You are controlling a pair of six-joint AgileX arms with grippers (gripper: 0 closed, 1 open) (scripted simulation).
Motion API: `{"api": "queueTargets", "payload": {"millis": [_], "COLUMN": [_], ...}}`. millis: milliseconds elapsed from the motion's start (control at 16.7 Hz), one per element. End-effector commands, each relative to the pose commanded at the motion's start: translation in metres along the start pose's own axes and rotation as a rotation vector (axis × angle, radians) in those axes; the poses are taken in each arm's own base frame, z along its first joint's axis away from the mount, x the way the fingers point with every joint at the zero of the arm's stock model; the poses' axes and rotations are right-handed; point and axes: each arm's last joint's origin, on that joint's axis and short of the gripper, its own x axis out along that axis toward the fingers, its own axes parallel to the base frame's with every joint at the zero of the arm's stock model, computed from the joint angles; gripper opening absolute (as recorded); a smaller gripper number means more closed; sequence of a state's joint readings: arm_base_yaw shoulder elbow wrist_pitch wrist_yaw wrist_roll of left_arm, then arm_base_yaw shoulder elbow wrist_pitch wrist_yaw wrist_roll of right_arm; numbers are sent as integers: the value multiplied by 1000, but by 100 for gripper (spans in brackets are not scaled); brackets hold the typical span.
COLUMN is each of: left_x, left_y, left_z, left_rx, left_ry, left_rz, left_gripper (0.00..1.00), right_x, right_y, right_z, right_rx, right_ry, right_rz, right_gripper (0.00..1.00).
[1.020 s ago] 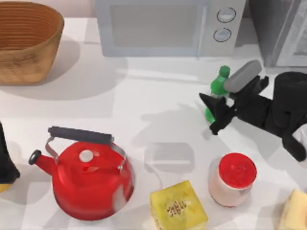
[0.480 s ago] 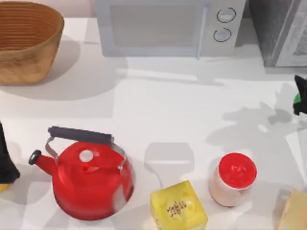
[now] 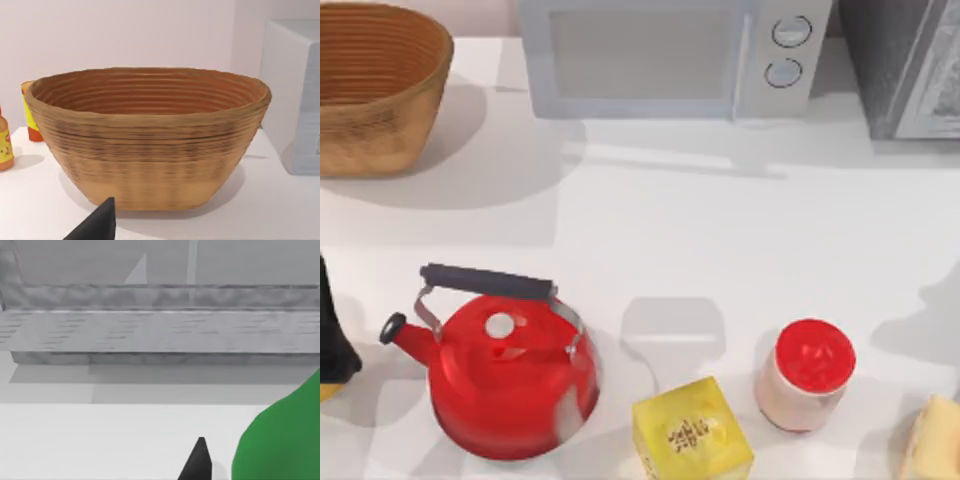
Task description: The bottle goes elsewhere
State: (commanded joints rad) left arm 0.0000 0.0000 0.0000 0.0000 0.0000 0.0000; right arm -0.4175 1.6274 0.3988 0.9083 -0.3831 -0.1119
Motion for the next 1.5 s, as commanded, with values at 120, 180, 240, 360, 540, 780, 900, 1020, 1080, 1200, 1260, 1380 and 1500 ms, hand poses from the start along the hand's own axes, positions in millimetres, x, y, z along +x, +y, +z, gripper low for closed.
{"api": "queueTargets", "payload": {"millis": [120,180,240,360,540,780,900,1020,1080,1200,1260,1380,1500], "left_x": [0,0,0,0,0,0,0,0,0,0,0,0,0], "left_y": [0,0,0,0,0,0,0,0,0,0,0,0,0], "left_z": [0,0,0,0,0,0,0,0,0,0,0,0,0], "left_rx": [0,0,0,0,0,0,0,0,0,0,0,0,0], "left_ry": [0,0,0,0,0,0,0,0,0,0,0,0,0], "left_rz": [0,0,0,0,0,0,0,0,0,0,0,0,0], "left_gripper": [100,100,100,100,100,100,100,100,100,100,100,100,100], "right_x": [0,1,2,8,27,51,58,58,58,58,58,58,58], "right_y": [0,1,1,0,-2,0,0,0,0,0,0,0,0], "right_z": [0,0,0,-1,-10,-27,-29,-29,-29,-29,-29,-29,-29], "right_rx": [0,0,0,-2,-1,2,0,0,0,0,0,0,0], "right_ry": [0,1,0,-4,-1,7,0,0,0,0,0,0,0], "right_rz": [0,4,4,3,2,1,0,0,0,0,0,0,0], "right_gripper": [0,0,0,0,0,0,0,0,0,8,15,30,45]}}
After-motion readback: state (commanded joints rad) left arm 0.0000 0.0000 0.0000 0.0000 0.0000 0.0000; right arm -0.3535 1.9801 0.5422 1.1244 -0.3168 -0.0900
